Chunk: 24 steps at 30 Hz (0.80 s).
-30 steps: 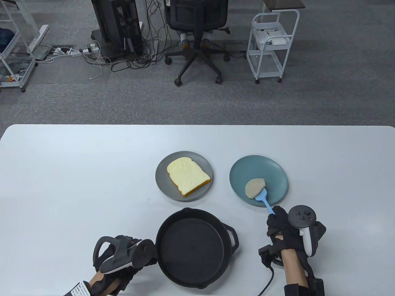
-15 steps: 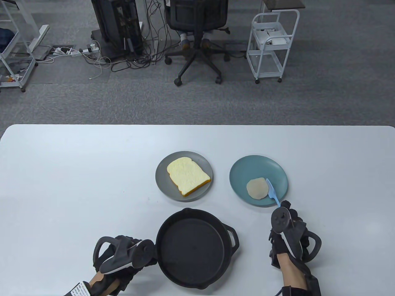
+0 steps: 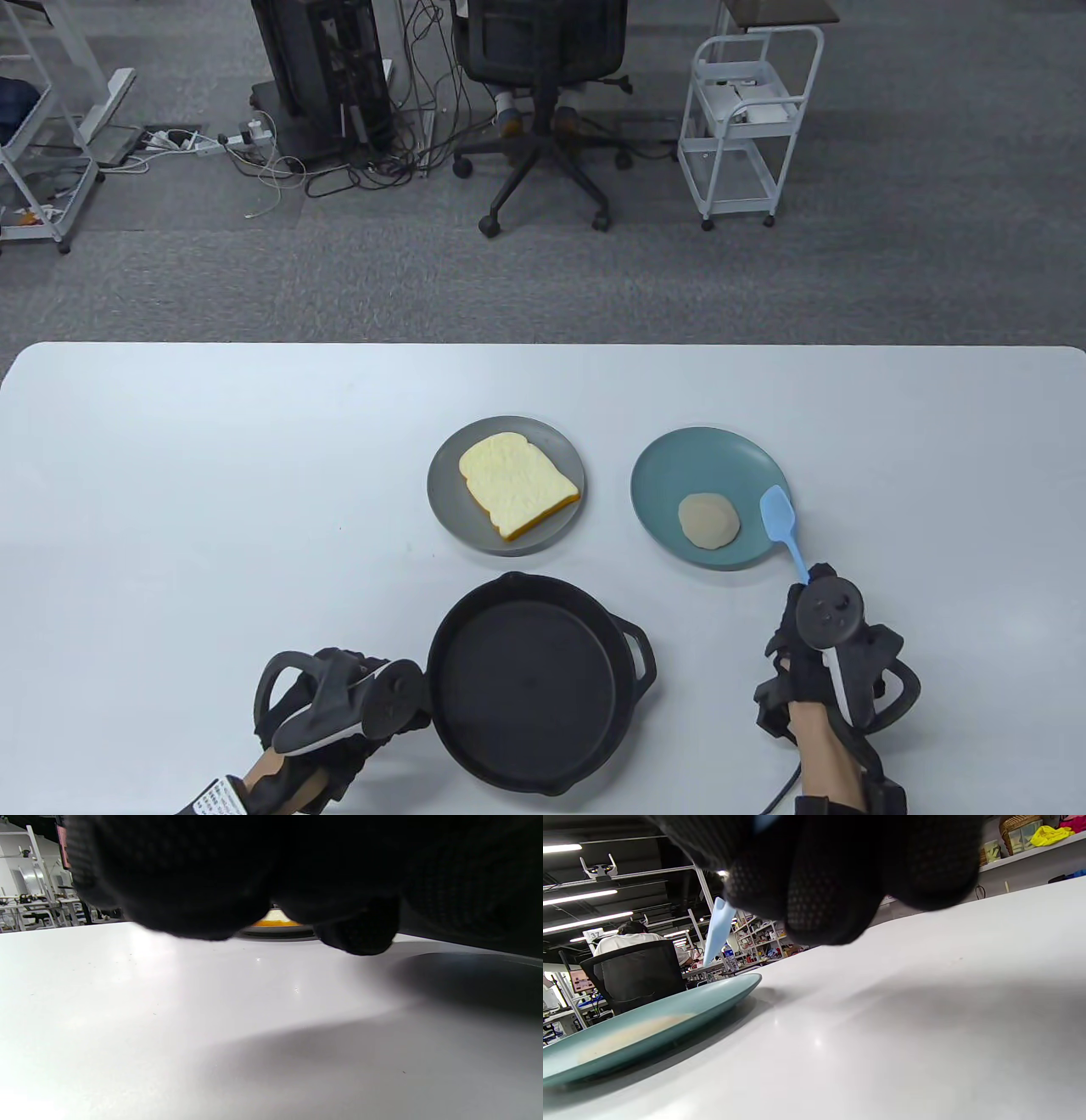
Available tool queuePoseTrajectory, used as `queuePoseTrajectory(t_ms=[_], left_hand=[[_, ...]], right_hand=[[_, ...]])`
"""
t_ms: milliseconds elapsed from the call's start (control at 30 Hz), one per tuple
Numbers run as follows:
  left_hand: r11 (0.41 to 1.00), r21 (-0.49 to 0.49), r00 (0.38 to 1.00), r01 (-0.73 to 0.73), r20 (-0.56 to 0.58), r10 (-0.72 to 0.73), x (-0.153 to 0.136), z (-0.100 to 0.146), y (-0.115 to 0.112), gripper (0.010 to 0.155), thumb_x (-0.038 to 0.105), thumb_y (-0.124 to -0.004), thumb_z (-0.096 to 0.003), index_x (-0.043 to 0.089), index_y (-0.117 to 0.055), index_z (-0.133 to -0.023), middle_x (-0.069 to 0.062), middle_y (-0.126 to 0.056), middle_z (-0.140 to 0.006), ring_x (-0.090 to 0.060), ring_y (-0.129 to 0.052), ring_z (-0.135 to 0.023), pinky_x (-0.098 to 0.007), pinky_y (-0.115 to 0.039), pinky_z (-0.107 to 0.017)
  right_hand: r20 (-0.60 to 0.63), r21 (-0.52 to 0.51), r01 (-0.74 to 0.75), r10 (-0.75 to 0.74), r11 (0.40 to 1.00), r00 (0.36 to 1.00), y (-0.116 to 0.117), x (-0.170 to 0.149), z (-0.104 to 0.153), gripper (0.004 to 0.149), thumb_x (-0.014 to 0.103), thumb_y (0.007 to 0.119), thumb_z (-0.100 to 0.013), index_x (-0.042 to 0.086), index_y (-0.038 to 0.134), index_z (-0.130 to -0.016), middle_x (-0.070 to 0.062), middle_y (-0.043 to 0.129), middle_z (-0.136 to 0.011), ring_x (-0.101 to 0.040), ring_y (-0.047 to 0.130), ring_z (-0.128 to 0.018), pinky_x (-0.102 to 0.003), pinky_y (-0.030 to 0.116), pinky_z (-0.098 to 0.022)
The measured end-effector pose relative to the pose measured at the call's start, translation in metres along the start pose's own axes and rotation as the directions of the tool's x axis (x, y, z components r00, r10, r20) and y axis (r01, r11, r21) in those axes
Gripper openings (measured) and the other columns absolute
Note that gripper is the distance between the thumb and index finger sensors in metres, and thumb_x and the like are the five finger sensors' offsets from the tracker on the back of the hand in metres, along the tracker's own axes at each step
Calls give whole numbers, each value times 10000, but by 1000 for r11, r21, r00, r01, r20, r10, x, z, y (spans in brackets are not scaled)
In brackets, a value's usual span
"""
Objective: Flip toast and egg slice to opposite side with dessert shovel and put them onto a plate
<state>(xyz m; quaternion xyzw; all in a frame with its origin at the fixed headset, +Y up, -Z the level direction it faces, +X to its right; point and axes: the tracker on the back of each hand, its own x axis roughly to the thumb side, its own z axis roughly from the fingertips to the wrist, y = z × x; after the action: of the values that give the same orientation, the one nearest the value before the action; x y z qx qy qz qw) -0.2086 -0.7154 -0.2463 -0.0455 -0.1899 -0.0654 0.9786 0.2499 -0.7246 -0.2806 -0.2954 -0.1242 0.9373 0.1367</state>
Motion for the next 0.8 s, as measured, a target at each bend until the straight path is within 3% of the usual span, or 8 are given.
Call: queuePoseTrajectory(t_ms=[133,233,367,433,533,800], left_hand=[[1000,-3,1000,2,0,-2,0,0,0,480,648,-833,-268,311,-984,-575,139,-1000,-214,-161,-1028,-158,-419,-886,-391],[1000,-4,1000,3,0,-3,0,0,0,481,648,-834,-266,311,-985,-574,139,-1000,-212,-161,-1028,-157,-419,-886,-391],[1000,-7,1000,8,-1,-8,0,0,0,482,649,-834,-265,311,-985,-573,140,-1000,-212,-160,-1028,-158,-418,-886,-391],[1000,-6,1000,11,-2,-11,0,0,0,480,648,-834,-266,311,-985,-573,139,-1000,-212,-161,-1028,-157,-418,-886,-391],[1000,-7,1000,14,-2,-14,0,0,0,480,648,-834,-266,310,-985,-573,139,-1000,-213,-161,-1028,-158,-418,-885,-392],[1000,-9,1000,21,-8,-21,-1,-1,-1,481,649,-833,-265,312,-985,-572,139,-1000,-213,-160,-1030,-160,-418,-886,-393]], right_hand=[[44,26,98,-99,995,994,-7,12,8,511,430,773,-465,143,810,-886,74,1027,-525,-146,1045,-391,-363,879,-329],[76,114,249,-258,962,963,-12,23,16,505,456,770,-457,148,841,-851,91,1030,-461,-137,1050,-347,-358,884,-303],[83,265,419,-453,869,888,-14,35,31,503,466,755,-454,145,856,-828,101,1024,-425,-133,1052,-328,-357,887,-286],[57,357,502,-555,788,830,-14,40,41,503,470,750,-453,143,863,-818,102,1022,-412,-131,1053,-323,-358,888,-281],[63,425,538,-617,728,784,-14,48,53,500,476,750,-450,144,873,-804,103,1021,-398,-134,1054,-314,-359,888,-275],[164,475,494,-624,729,764,-19,65,74,498,482,753,-447,151,880,-797,106,1026,-396,-133,1058,-316,-358,891,-274]])
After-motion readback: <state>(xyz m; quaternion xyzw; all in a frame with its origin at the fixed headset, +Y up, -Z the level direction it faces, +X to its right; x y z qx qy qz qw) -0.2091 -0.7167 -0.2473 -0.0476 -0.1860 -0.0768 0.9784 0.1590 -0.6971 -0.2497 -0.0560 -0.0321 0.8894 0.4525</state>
